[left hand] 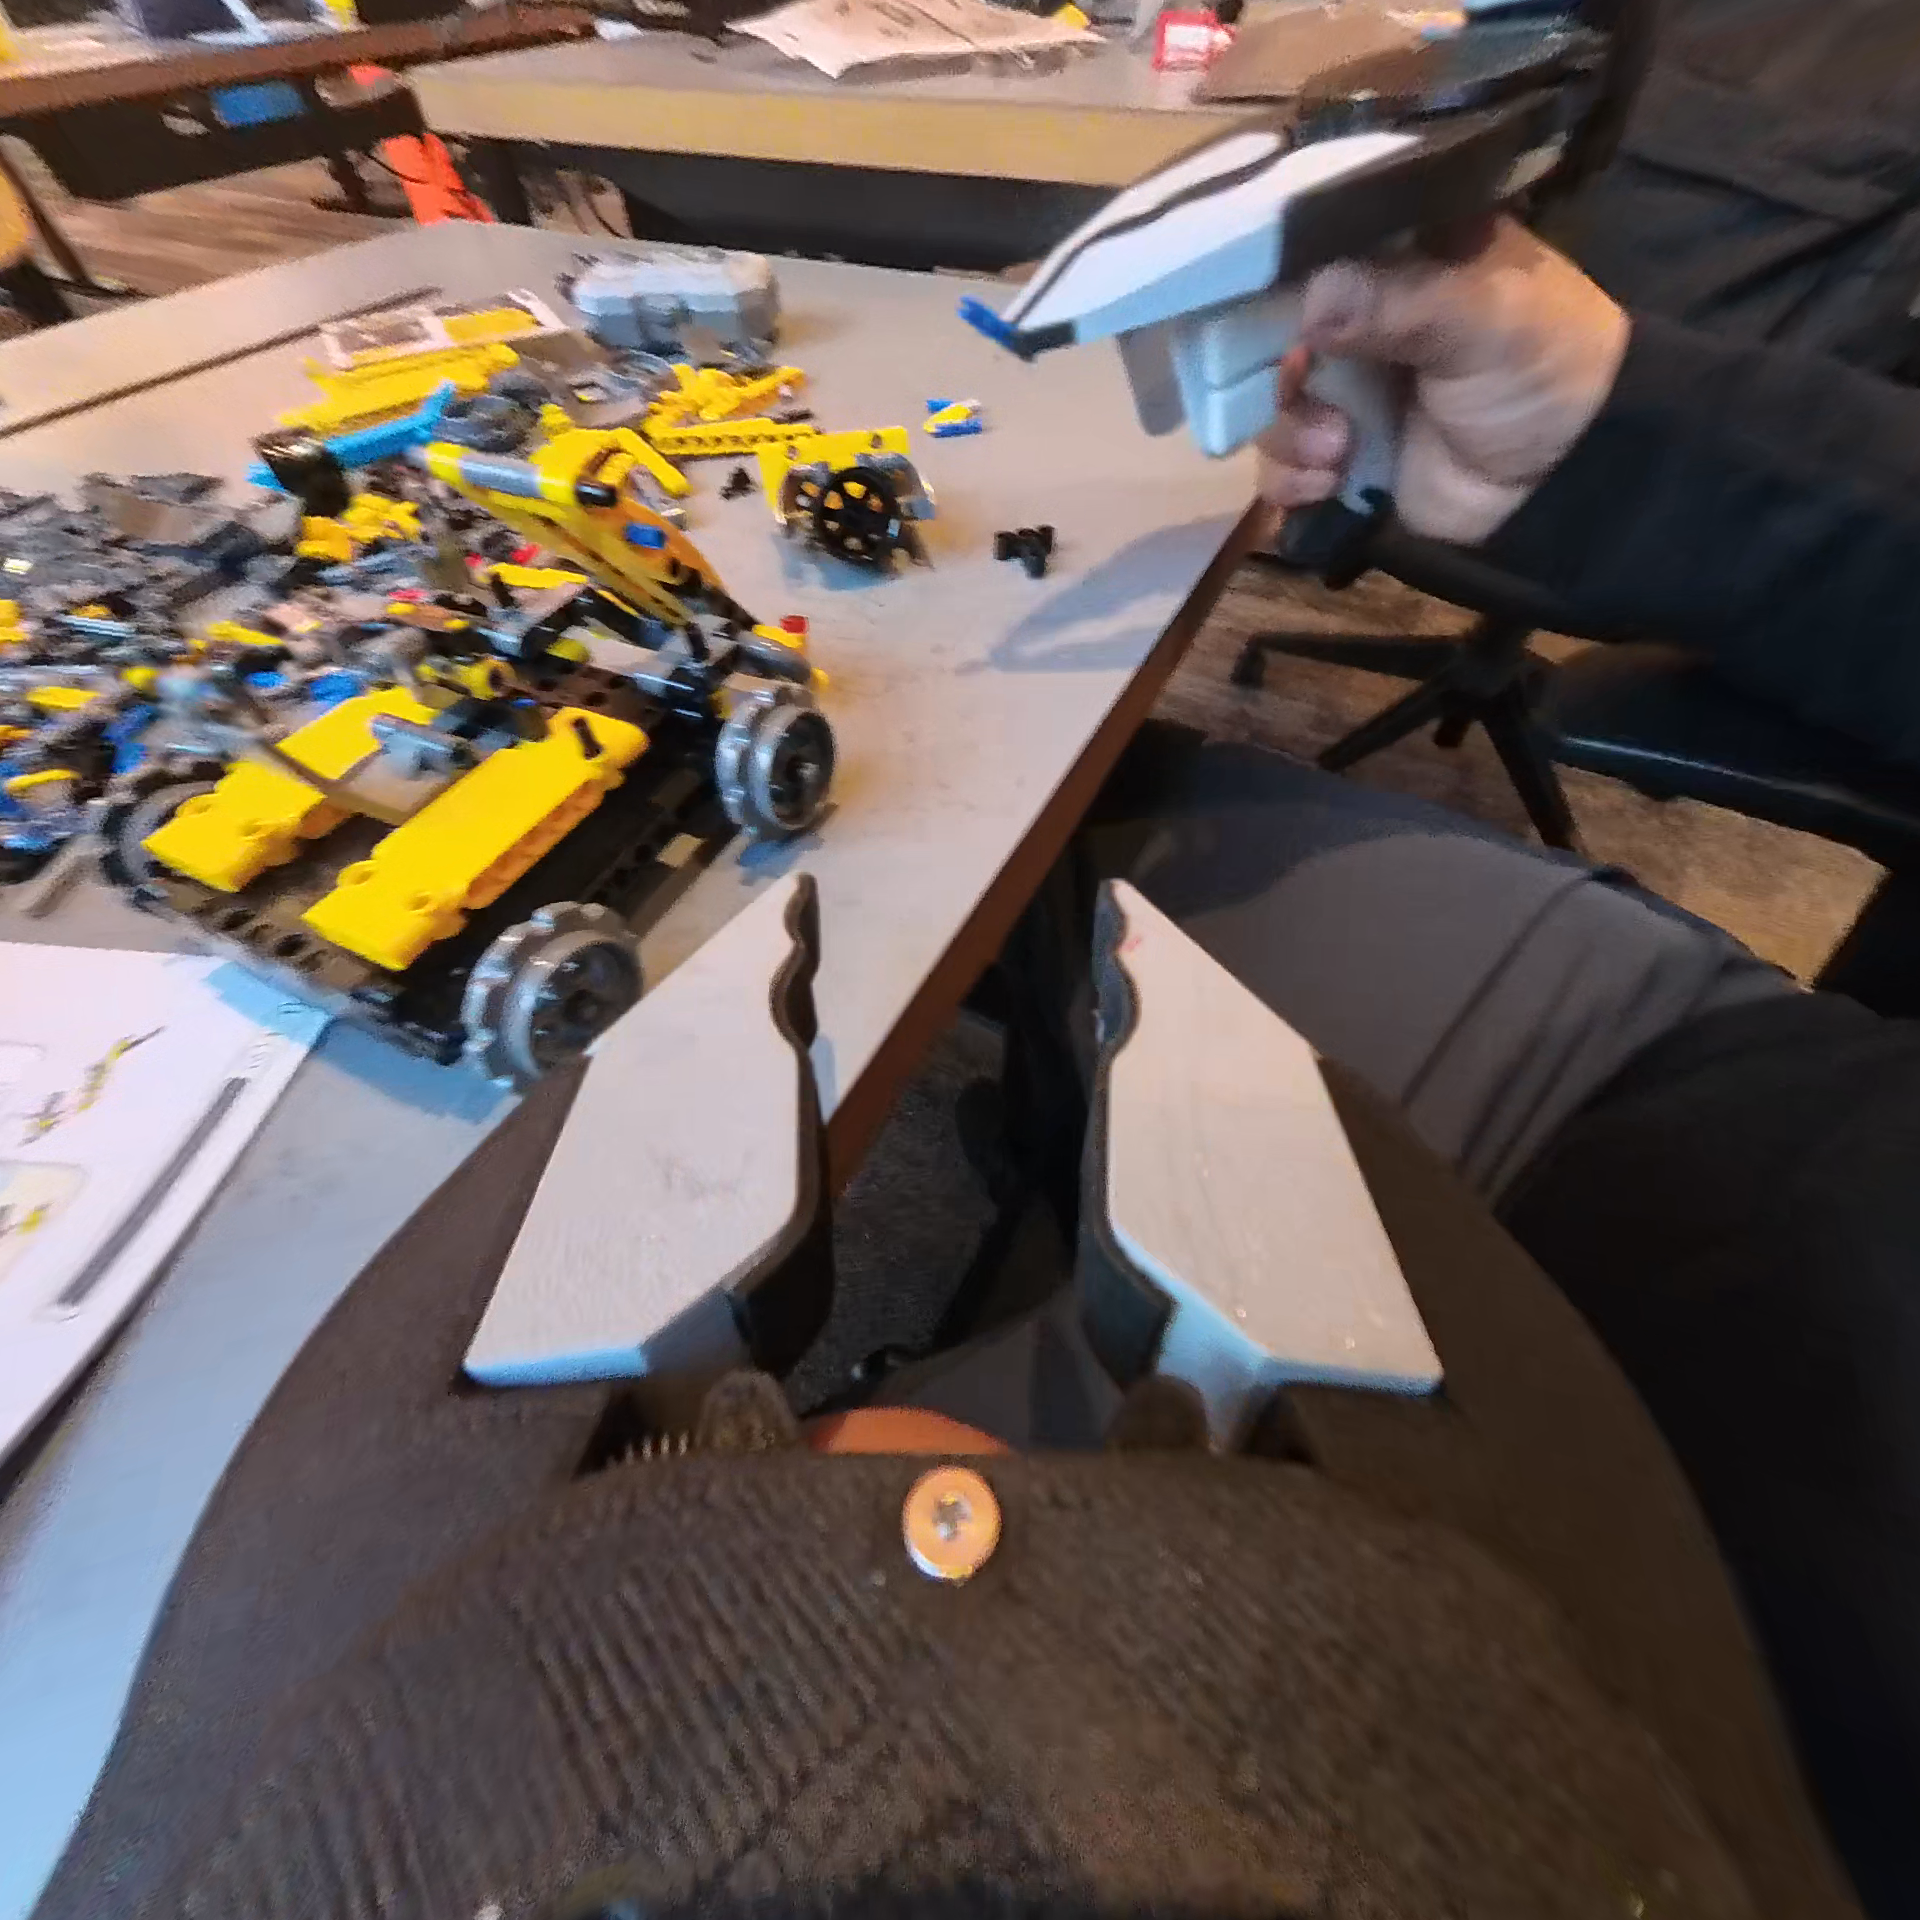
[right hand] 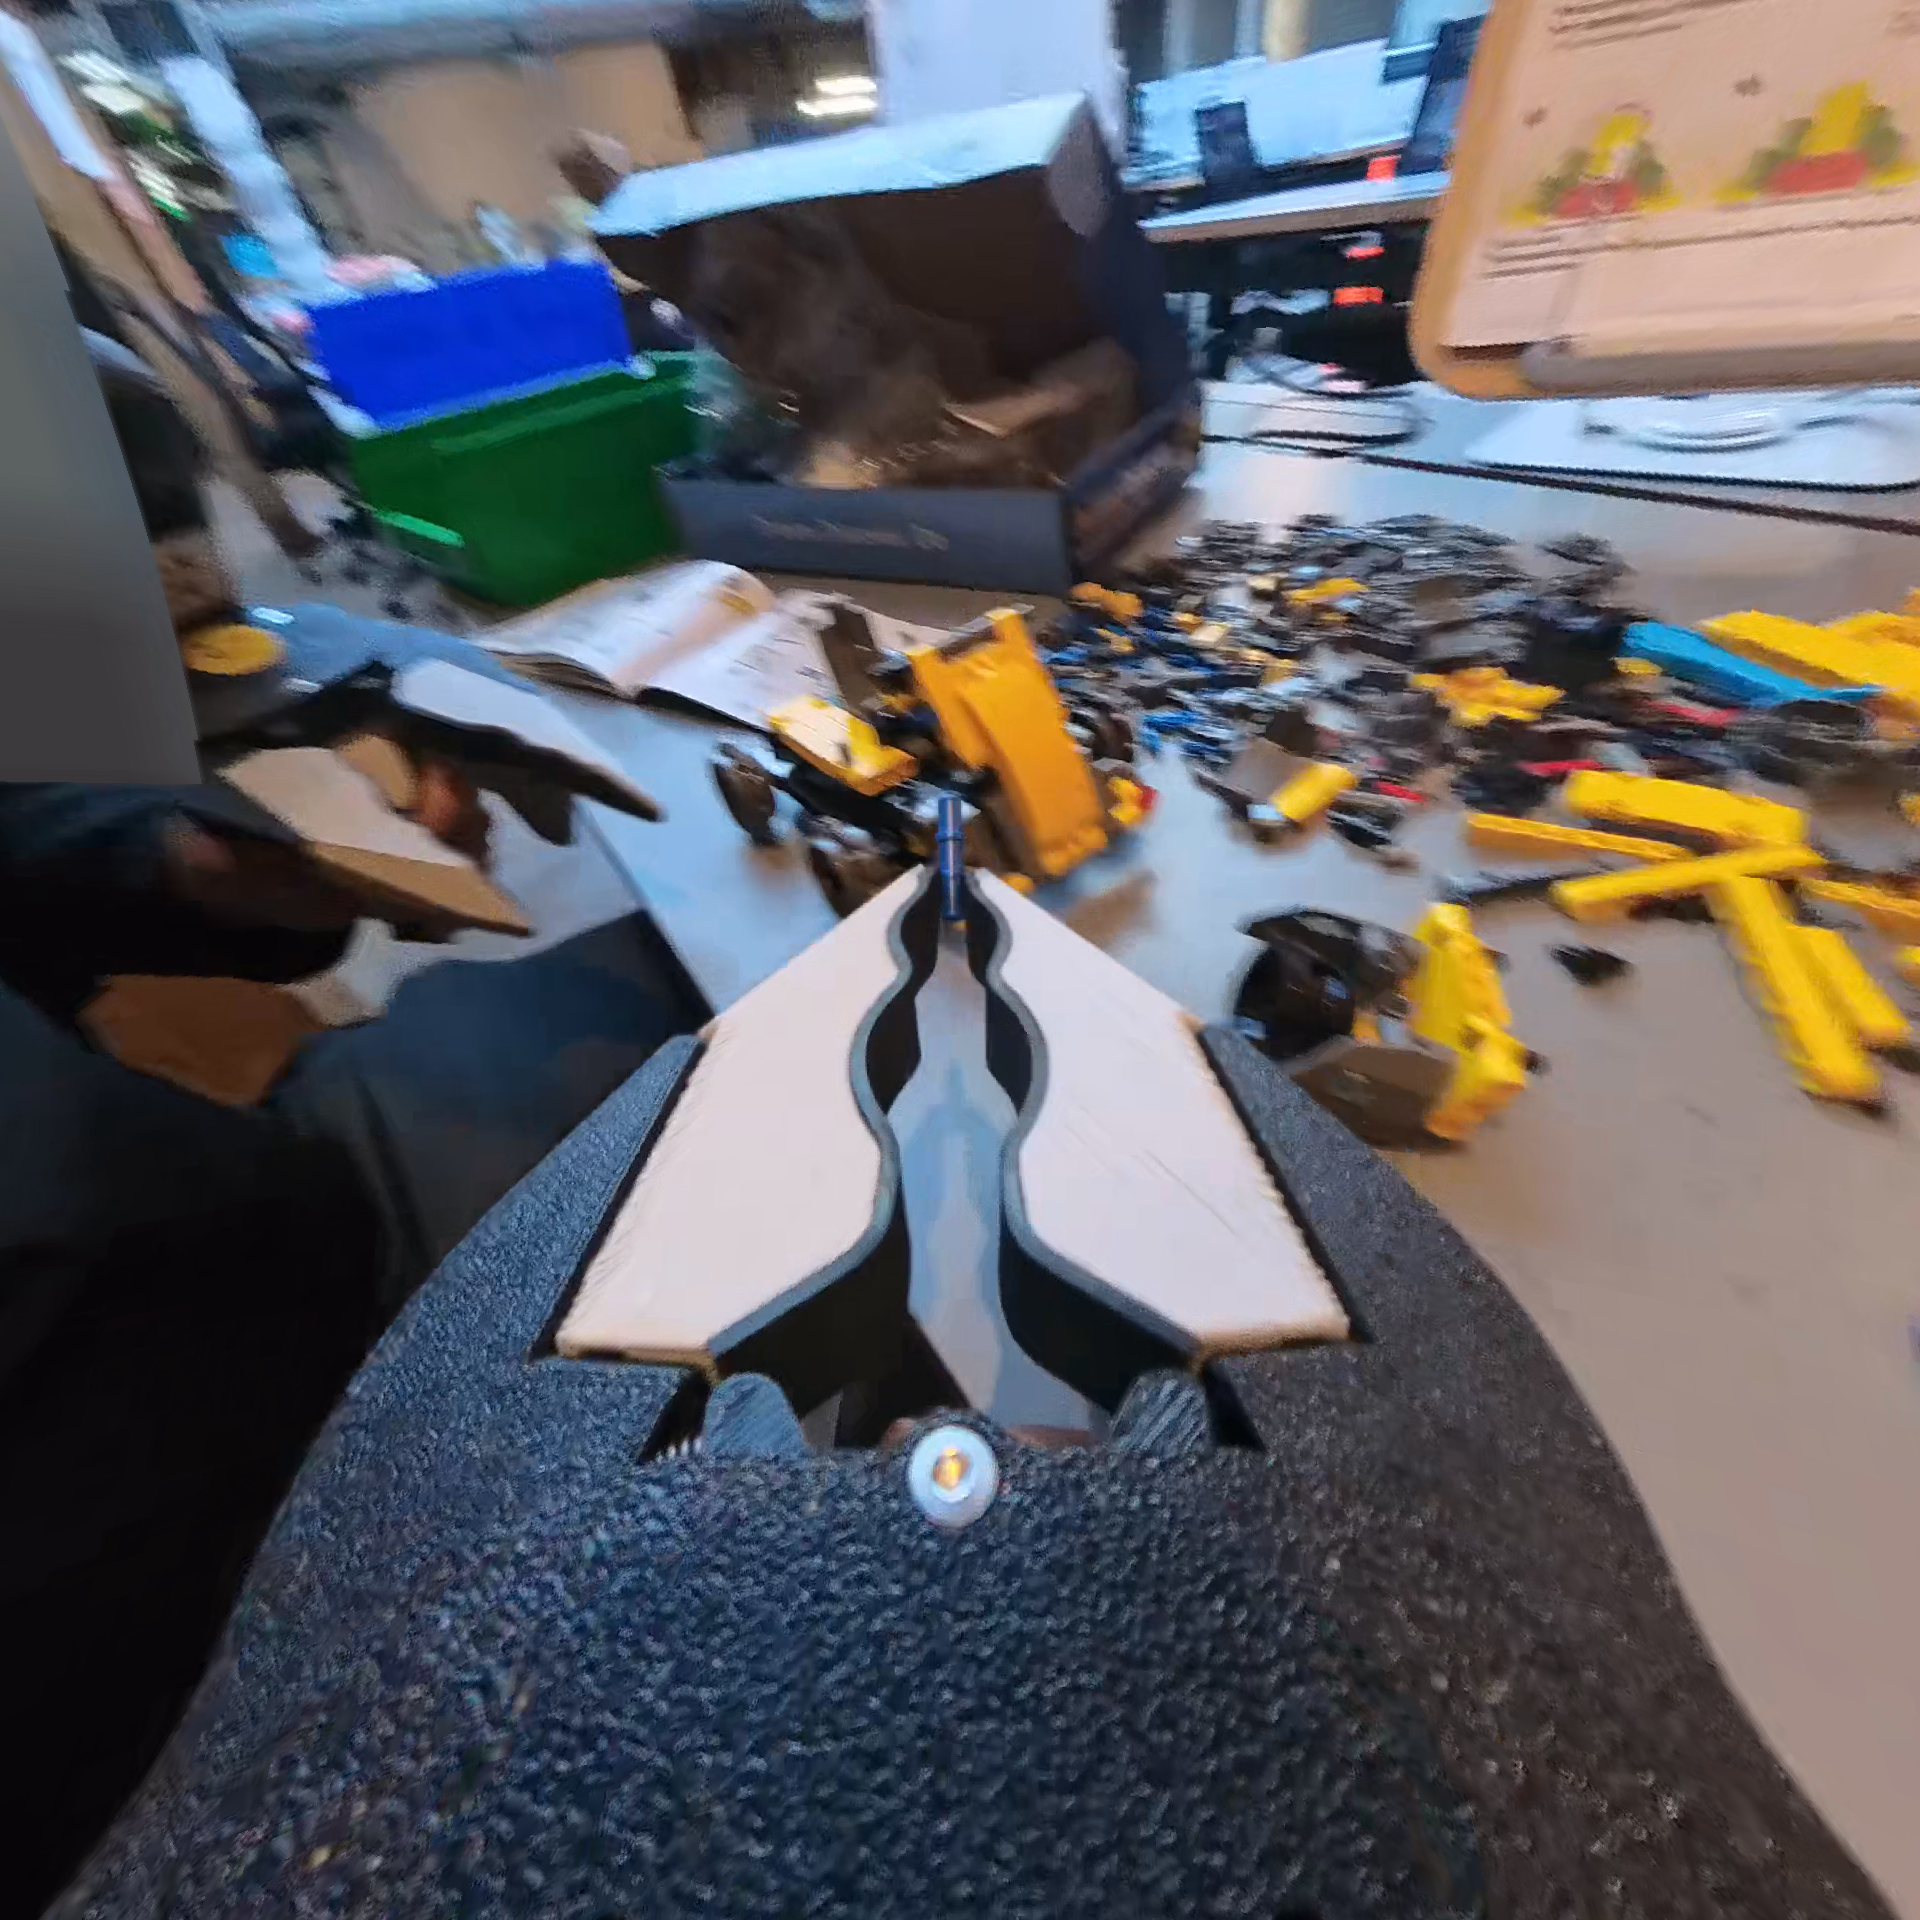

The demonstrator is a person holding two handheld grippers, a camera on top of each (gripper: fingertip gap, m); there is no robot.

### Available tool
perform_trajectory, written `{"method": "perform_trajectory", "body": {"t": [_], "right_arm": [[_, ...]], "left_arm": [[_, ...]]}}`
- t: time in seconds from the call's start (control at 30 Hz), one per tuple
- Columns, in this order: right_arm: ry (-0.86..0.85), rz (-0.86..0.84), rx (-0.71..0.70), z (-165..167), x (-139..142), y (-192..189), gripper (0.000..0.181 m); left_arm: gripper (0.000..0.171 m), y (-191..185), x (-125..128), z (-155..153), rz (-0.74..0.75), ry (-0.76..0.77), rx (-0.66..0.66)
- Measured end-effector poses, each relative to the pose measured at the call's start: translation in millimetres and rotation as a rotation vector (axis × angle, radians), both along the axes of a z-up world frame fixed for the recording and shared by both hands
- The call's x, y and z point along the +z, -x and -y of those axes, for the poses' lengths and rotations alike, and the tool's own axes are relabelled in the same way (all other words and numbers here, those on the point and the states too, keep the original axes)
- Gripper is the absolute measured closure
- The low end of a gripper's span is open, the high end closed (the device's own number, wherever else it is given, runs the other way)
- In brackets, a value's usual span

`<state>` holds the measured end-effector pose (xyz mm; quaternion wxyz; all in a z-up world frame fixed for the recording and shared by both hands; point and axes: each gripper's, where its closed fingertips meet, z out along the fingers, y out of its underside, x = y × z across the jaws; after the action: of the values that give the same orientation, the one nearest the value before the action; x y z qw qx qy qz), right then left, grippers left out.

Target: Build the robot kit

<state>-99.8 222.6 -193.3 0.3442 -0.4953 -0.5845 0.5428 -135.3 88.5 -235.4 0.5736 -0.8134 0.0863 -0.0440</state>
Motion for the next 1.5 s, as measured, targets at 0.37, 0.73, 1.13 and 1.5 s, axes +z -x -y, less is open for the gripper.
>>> {"method": "perform_trajectory", "body": {"t": [0.37,0.73,1.13,1.5], "right_arm": [[0.422,0.154,0.363,133.6,-0.8,27.8,0.177],[0.62,0.218,0.431,155.1,-6.5,31.7,0.177],[0.711,0.255,0.468,158.3,-12.4,29.7,0.177],[0.613,0.292,0.479,163.3,-20.9,27.1,0.176]], "left_arm": [[0.123,4.2,15.1,-0.7,-0.246,-0.094,0.021],[0.143,-7.5,28.9,7.0,-0.424,-0.176,0.005],[0.147,-7.5,28.7,7.1,-0.539,-0.181,0.007],[0.148,-11.4,20.3,9.6,-0.553,-0.143,-0.056]]}}
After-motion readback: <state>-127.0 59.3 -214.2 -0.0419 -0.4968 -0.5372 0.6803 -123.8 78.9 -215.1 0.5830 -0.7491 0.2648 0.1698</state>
